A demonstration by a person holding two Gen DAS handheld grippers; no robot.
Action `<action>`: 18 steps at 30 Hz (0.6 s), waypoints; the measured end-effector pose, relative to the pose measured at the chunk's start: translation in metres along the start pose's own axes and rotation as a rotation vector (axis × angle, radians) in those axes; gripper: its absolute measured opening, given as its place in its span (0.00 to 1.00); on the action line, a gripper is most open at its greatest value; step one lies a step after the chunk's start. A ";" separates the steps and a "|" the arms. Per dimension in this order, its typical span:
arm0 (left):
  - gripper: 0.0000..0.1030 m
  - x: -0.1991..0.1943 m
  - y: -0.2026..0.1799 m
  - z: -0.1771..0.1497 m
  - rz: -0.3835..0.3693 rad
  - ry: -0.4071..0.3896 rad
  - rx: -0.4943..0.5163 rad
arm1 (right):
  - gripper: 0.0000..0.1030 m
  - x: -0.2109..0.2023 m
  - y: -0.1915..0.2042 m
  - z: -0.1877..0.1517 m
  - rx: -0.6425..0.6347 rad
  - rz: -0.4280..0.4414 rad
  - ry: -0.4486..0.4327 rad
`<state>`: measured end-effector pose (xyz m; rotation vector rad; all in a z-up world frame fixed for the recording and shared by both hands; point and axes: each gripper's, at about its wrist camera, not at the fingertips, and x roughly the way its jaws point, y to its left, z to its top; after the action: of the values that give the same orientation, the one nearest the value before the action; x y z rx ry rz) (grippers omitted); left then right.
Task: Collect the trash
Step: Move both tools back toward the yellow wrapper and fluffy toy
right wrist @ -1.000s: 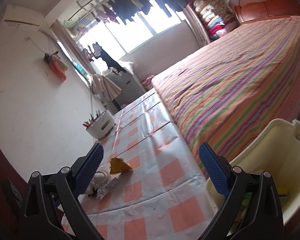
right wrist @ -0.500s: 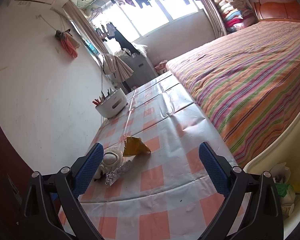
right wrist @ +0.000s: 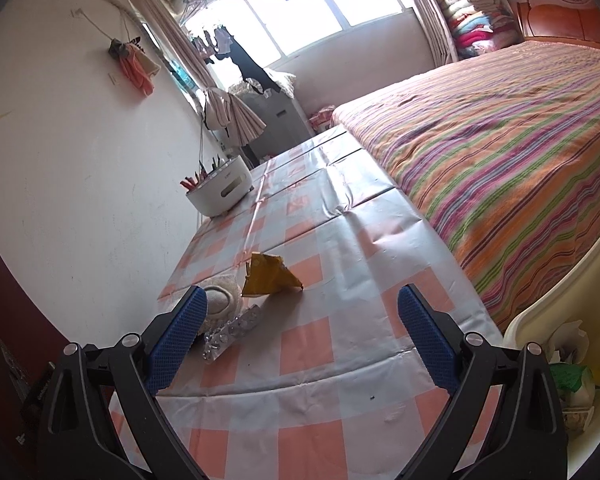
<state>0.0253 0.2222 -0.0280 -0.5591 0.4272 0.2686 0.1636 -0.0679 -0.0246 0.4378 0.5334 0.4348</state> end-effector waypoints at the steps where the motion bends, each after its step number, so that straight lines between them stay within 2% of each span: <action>1: 0.77 0.000 0.003 0.001 0.000 0.002 -0.007 | 0.92 0.002 0.002 -0.001 -0.006 0.002 0.008; 13: 0.77 0.007 0.031 0.004 0.031 0.040 -0.036 | 0.92 0.037 0.022 0.002 -0.057 0.018 0.079; 18: 0.77 0.010 0.040 0.009 0.010 0.050 -0.081 | 0.92 0.069 0.039 0.010 -0.116 0.072 0.143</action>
<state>0.0225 0.2614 -0.0438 -0.6441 0.4688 0.2835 0.2120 -0.0043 -0.0236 0.3169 0.6286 0.5664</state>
